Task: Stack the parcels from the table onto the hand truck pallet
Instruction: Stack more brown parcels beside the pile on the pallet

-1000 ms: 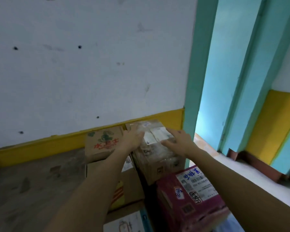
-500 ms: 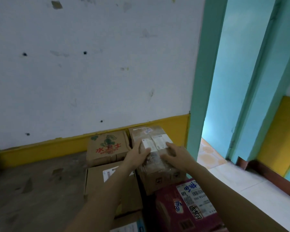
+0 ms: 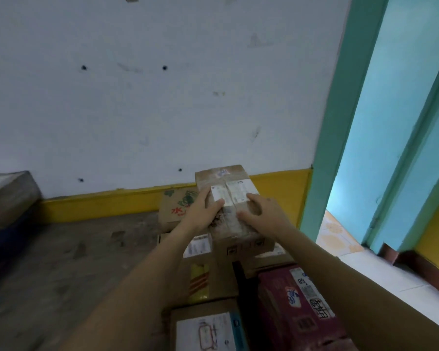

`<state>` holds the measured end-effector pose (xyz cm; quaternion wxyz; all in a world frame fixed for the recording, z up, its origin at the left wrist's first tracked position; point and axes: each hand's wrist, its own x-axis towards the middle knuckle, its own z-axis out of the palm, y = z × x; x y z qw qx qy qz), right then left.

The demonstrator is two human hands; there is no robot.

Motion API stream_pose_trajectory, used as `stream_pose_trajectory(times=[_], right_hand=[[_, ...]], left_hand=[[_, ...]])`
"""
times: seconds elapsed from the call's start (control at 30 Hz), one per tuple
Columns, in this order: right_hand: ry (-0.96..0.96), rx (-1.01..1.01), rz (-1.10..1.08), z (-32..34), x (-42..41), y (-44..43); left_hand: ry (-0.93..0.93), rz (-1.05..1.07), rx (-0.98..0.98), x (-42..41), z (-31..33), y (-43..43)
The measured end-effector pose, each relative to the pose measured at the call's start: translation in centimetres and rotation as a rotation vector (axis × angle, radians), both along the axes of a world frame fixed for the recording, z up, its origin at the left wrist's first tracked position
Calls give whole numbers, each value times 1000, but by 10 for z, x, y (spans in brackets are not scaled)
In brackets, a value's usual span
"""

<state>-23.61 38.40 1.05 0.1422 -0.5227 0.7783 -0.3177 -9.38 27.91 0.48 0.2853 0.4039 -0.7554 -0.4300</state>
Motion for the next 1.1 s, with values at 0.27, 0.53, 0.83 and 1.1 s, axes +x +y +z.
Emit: stream_pose_trajectory(times=[0.27, 0.53, 0.83, 1.1], right_hand=[[-66, -11, 152, 6, 152, -69], [-111, 4, 167, 2, 301, -118], [-181, 77, 176, -22, 424, -156], [-217, 96, 266, -30, 525, -179]], left_hand=[[-70, 157, -71, 162, 14, -44], [-128, 171, -46, 312, 19, -90], [-215, 226, 98, 427, -3, -127], [-216, 375, 145, 523, -10, -147]])
